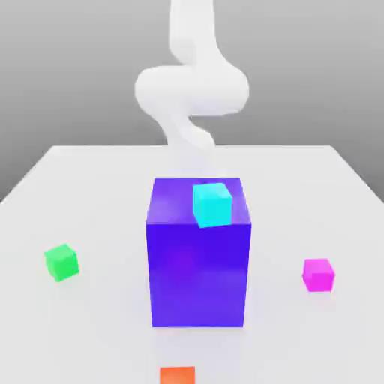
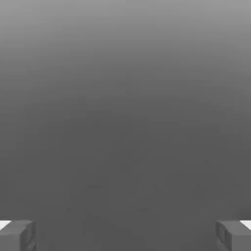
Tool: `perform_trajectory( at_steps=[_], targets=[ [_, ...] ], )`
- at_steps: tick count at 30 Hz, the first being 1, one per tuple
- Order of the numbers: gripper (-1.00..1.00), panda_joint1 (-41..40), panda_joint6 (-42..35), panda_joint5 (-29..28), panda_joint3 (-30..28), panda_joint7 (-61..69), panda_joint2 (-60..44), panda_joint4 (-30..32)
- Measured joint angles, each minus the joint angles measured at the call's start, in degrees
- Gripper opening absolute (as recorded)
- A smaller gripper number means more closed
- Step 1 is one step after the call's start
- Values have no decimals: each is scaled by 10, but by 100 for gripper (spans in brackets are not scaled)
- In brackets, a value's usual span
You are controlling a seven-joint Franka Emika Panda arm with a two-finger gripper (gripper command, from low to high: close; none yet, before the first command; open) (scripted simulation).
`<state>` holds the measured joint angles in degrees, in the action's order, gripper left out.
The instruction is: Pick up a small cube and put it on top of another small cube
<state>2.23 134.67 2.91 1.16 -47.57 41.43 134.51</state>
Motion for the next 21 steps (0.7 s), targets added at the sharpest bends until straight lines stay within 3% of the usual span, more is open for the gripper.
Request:
perform_trajectory(
  at_steps=[13, 17, 21],
  targets=[
    [0, 103, 147, 104, 126, -126, -227, 141],
    [0, 124, 195, 101, 180, -190, -296, 185],
    [0, 141, 246, 53, 227, -285, -367, 230]
  ],
)
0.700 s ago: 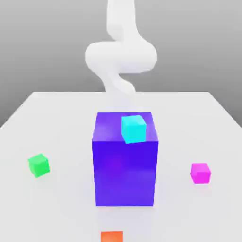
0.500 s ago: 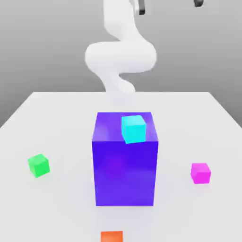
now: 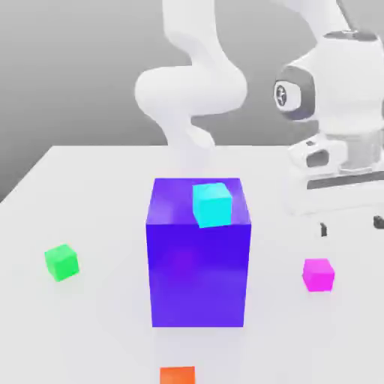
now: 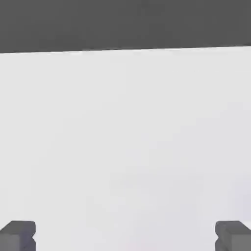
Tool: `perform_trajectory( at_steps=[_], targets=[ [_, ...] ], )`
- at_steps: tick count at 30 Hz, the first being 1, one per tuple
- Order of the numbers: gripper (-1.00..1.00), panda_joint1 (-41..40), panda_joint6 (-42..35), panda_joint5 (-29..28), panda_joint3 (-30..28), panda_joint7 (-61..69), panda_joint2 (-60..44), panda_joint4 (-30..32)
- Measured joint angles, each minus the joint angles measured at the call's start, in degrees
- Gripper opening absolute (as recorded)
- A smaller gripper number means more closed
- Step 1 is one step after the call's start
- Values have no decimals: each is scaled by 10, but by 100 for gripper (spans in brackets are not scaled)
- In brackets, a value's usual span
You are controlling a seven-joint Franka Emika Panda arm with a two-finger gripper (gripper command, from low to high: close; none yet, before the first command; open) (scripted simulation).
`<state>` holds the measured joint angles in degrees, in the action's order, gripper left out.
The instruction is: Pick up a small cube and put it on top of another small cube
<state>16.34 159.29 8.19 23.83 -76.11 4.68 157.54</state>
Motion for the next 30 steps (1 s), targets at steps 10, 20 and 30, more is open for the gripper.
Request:
perform_trajectory(
  at_steps=[10, 20, 30],
  targets=[
    [0, 153, 144, -280, -157, -262, -201, 12],
    [-100, 146, 133, -263, -145, -248, -185, 16],
    [-100, 82, 35, -195, -120, -132, -104, -28]
  ],
)
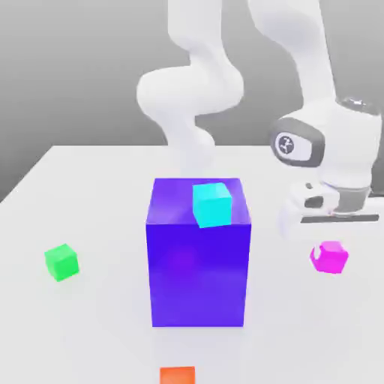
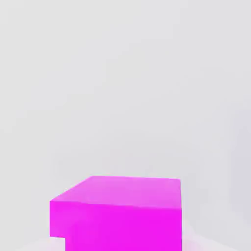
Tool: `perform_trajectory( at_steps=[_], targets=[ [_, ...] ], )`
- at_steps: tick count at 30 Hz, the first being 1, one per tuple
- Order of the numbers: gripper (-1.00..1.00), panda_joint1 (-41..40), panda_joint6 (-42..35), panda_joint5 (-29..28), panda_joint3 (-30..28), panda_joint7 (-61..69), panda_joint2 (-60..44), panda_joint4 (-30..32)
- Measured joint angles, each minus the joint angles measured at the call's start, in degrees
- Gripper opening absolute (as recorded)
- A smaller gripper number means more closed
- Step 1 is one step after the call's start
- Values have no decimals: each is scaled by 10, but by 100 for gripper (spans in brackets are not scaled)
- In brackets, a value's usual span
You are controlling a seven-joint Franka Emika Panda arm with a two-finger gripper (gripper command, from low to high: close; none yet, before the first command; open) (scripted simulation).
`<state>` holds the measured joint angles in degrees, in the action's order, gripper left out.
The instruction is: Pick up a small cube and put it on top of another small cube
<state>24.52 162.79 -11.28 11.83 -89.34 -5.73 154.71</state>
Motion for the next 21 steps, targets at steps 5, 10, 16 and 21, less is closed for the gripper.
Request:
perform_trajectory(
  at_steps=[5, 10, 16, 21],
  targets=[
    [-100, -33, -16, -64, -55, 23, -29, -72],
    [-100, -103, -34, -85, -134, 35, -9, -81],
    [-100, -282, -59, -88, -224, 27, 54, -39],
    [-100, -406, -78, -74, -283, 26, 107, 6]
  ],
)
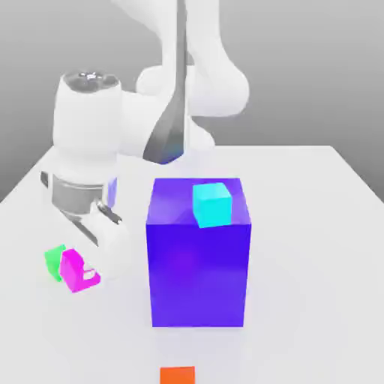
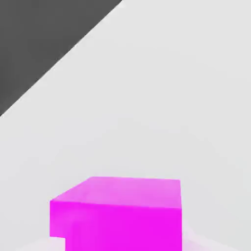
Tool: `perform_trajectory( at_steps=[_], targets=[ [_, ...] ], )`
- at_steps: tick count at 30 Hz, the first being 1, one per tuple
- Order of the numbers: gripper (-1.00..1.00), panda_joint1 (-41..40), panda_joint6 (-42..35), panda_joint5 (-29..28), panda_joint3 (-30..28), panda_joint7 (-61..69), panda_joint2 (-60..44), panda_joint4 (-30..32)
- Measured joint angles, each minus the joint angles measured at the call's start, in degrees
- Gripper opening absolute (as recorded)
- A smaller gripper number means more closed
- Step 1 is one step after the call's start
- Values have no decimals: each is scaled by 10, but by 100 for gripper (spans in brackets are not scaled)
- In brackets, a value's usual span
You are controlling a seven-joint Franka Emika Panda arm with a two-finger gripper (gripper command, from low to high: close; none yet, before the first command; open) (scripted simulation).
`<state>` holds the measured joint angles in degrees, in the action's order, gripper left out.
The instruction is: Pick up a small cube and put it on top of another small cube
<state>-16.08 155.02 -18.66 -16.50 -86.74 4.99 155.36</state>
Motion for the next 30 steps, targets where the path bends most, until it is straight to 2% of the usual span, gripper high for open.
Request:
perform_trajectory(
  at_steps=[5, 8, 15, 21, 22, 28, 30],
  targets=[
    [-100, -84, -15, 28, -87, 2, 46, 51],
    [-100, -91, -10, 70, -116, 14, 55, 79],
    [-100, -60, 50, 154, -133, 70, -11, 78],
    [-100, -50, 116, 277, -111, 156, -89, 78],
    [100, -54, 123, 292, -104, 166, -98, 78],
    [100, -57, 127, 299, -100, 172, -102, 78],
    [100, -55, 115, 274, -110, 154, -88, 78]
  ],
)
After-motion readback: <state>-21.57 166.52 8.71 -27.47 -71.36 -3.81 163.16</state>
